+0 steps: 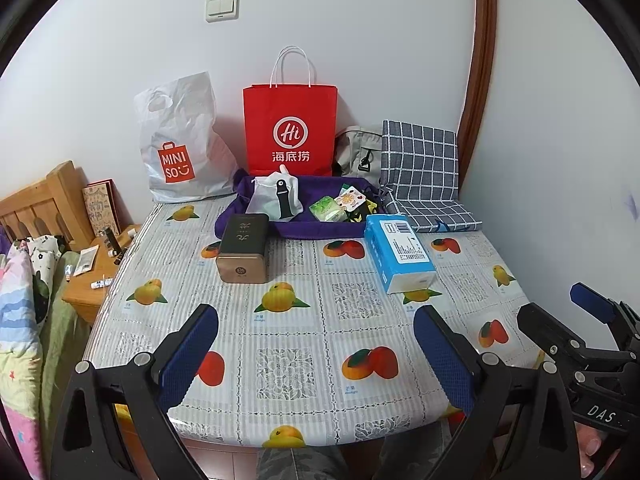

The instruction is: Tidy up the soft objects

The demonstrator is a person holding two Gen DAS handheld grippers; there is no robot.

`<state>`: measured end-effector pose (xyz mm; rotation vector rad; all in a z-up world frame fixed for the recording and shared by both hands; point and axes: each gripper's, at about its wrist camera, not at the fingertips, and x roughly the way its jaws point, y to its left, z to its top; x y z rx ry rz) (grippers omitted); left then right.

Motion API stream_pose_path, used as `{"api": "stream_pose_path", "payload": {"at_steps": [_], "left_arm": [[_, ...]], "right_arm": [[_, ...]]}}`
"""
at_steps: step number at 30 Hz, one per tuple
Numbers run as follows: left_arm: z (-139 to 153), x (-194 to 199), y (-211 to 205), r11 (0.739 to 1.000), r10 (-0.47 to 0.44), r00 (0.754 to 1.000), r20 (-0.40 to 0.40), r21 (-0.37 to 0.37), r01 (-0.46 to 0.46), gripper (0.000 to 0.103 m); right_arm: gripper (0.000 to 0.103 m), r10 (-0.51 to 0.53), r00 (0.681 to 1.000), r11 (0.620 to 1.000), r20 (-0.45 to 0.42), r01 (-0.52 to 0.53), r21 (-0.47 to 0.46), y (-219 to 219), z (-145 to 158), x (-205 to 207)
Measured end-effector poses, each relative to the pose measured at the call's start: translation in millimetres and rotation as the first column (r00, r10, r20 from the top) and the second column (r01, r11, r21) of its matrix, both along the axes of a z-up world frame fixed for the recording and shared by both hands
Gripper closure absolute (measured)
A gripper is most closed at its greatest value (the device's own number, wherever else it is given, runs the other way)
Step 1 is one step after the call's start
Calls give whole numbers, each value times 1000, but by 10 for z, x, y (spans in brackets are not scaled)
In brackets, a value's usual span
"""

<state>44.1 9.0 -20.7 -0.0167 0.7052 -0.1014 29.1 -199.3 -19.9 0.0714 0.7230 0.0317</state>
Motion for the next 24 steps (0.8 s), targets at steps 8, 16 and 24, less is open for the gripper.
{"api": "stream_pose_path", "payload": {"at_steps": [8, 16, 24], "left_arm": [[-10, -23, -9, 1000, 0, 1000, 1, -1, 0, 4], [-5, -19, 0, 1000, -2, 1000, 1, -1, 2, 4], [-3, -20, -1, 1000, -1, 1000, 1, -1, 1, 4]], "right_arm": [[1, 0, 1000, 1000, 4, 0, 2, -9, 4, -16], [1, 0, 1000, 1000, 10, 0, 6, -10, 39, -42], [1, 1, 1000, 1000, 12, -1, 8, -10, 43, -52]]}}
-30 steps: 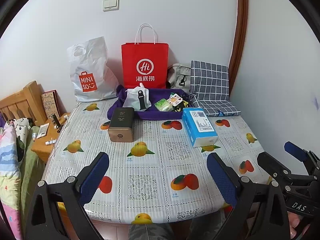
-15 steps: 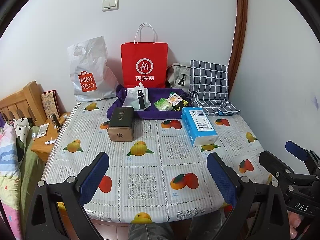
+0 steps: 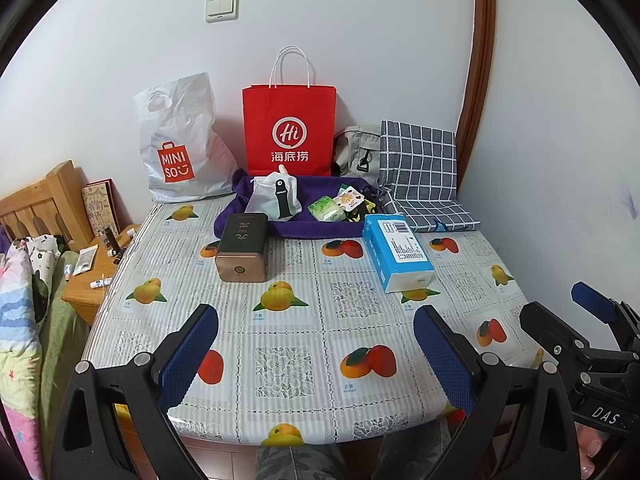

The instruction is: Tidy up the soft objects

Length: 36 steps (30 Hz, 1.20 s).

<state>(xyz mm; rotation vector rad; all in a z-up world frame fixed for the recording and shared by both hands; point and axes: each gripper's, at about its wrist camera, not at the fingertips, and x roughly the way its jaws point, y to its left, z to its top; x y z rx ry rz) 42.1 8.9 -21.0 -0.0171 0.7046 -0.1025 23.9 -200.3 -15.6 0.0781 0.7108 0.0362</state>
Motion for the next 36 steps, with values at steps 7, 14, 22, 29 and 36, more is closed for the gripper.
{"api": "stream_pose_path", "payload": {"at_steps": [7, 14, 22, 29, 36], "left_arm": [[1, 0, 5, 1000, 0, 1000, 0, 1, 0, 4], [1, 2, 9, 1000, -1, 1000, -1, 0, 1, 4], [0, 0, 9, 1000, 0, 1000, 0, 0, 0, 4], [1, -1, 12, 1000, 0, 1000, 0, -1, 0, 4], [5, -3, 14, 1000, 0, 1000, 1, 0, 0, 4]], "right_arm": [[1, 0, 1000, 1000, 0, 0, 0, 6, 1, -3], [1, 0, 1000, 1000, 1, 0, 1, 6, 3, -5], [1, 1, 1000, 1000, 3, -1, 0, 10, 12, -6], [1, 1, 1000, 1000, 3, -1, 1, 7, 10, -9], [1, 1, 1000, 1000, 4, -1, 1, 13, 31, -7]]}}
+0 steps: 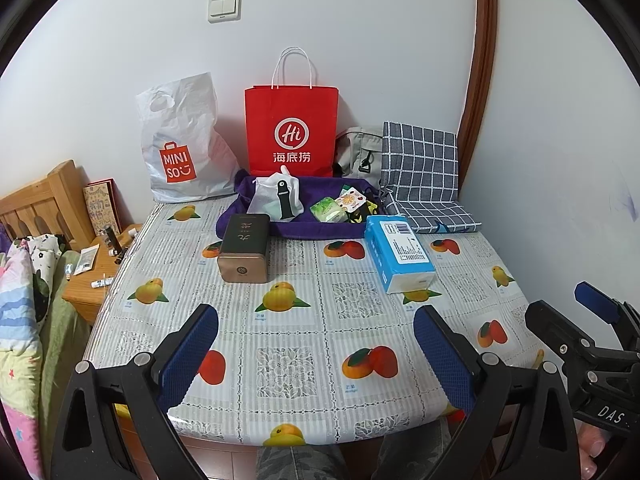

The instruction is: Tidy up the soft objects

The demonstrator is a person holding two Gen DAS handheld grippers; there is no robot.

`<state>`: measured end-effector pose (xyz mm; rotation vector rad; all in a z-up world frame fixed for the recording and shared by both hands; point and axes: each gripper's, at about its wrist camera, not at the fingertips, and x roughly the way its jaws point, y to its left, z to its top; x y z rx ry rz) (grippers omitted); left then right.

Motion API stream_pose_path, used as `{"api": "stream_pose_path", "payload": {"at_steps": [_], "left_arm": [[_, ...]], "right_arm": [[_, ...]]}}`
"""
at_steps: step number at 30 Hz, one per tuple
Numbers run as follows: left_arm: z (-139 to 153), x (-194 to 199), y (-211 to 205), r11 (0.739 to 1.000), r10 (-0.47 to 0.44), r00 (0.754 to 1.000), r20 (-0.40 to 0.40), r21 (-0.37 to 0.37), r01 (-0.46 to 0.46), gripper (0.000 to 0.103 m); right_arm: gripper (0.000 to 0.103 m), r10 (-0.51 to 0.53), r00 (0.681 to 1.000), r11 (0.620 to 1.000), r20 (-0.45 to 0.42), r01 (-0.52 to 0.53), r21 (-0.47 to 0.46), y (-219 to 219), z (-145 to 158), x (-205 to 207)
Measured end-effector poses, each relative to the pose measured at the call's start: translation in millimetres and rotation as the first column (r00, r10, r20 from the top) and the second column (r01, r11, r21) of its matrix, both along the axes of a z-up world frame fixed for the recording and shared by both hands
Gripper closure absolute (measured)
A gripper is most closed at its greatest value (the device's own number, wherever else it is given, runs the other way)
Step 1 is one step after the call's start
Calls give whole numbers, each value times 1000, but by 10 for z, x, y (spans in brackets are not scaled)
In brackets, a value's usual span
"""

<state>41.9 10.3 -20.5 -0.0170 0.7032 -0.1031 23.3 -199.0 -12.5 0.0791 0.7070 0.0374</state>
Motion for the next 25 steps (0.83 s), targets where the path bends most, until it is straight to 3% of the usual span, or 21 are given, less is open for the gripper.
{"api": "stream_pose_path", "payload": {"at_steps": [25], "left_arm": [[-8, 2, 19, 1000, 1, 1000, 7, 5, -1, 4]], "right_arm": [[1, 3, 1000, 1000, 5, -3, 4, 15, 45, 42]]}}
